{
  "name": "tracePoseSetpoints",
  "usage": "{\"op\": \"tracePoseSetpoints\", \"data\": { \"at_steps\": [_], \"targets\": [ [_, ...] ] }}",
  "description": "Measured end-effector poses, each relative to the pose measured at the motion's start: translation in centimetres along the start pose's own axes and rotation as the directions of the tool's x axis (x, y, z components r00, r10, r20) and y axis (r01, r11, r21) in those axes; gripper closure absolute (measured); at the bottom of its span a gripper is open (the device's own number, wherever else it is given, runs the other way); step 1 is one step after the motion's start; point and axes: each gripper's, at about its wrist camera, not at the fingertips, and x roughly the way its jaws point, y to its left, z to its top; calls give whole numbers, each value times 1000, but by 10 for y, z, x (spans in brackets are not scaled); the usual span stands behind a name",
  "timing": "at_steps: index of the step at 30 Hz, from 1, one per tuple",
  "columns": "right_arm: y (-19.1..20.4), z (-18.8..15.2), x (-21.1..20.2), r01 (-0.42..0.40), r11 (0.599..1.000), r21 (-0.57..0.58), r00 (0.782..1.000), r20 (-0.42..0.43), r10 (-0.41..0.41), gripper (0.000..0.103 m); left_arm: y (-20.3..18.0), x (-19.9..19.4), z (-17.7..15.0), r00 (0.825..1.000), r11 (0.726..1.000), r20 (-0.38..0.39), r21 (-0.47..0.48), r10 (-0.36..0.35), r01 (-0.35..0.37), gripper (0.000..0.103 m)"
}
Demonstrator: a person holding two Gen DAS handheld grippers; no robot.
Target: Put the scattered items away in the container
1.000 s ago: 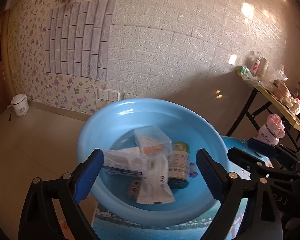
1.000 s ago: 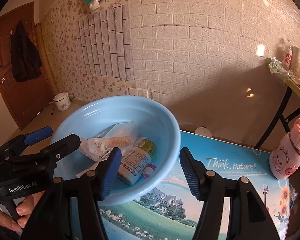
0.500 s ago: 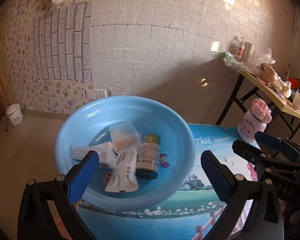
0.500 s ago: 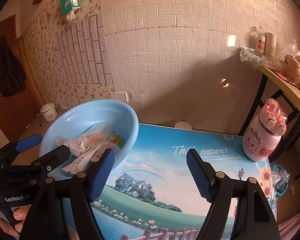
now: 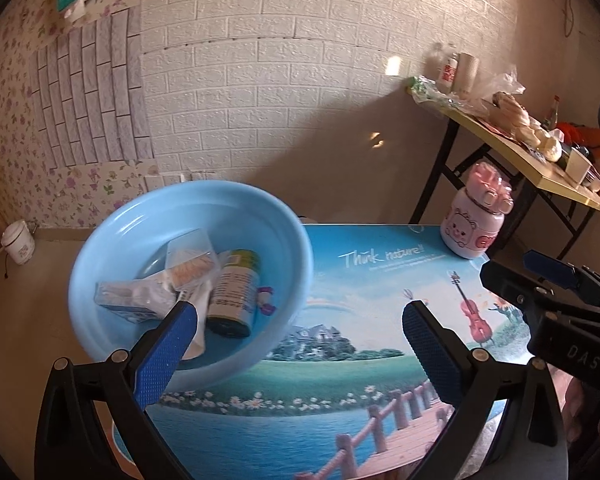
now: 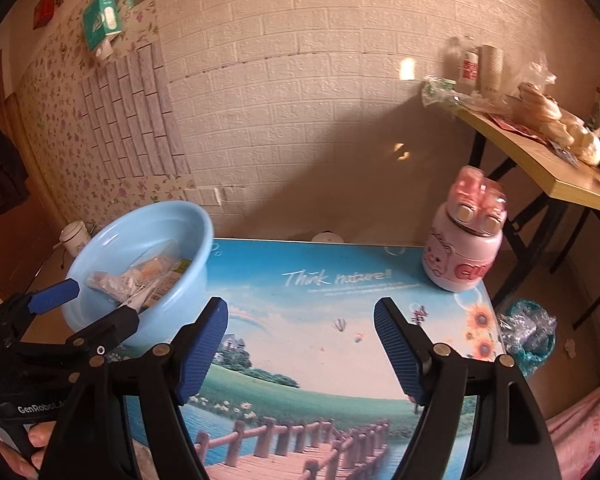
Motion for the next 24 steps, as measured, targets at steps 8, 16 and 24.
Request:
{"op": "tracePoseSetpoints", "data": {
  "at_steps": [8, 16, 24],
  "targets": [
    [-19, -6, -11, 33, 999, 18, 999, -10, -32, 26, -22, -2, 2, 1000, 1000, -7, 28, 10, -9, 0],
    [-14, -8, -17, 30, 1000, 9, 1000, -4, -30, 26, -24, -6, 2, 1000, 999, -16, 31, 9, -8, 0],
    [-7, -8, -13, 31, 999, -8, 999, -19, -31, 26, -21, -2, 0, 999, 1000, -45, 24, 2, -1, 0]
  ]
}}
